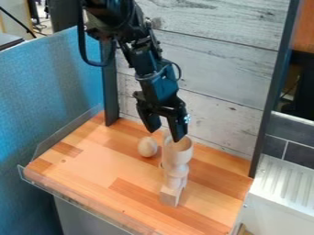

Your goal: Put the ball in the cup

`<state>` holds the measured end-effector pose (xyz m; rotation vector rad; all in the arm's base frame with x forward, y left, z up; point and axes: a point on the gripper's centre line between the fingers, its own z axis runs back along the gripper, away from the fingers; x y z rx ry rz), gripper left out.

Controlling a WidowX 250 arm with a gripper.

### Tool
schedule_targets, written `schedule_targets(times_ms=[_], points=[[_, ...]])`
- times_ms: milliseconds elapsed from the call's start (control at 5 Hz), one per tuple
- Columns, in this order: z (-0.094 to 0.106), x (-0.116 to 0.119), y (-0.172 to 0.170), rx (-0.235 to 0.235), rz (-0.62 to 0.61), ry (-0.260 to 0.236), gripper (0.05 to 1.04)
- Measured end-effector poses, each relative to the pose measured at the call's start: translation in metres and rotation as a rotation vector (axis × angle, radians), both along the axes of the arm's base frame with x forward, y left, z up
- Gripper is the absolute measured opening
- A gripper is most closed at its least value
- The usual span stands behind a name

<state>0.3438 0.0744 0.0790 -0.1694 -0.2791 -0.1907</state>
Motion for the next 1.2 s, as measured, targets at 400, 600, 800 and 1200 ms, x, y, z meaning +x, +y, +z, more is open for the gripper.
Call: schedule_targets(times_ms=[400, 600, 800, 1200], points=[[-0.008, 0.000, -0.001, -0.034, 0.049, 0.047, 1.001], [0.003, 0.007, 0.001, -0.039, 0.091, 0.038, 1.001], [0.007, 0.011, 0.006, -0.024, 0.126, 0.030, 1.001], [0.012, 0.021, 0.042, 0.098, 0.437, 0.084, 1.001]])
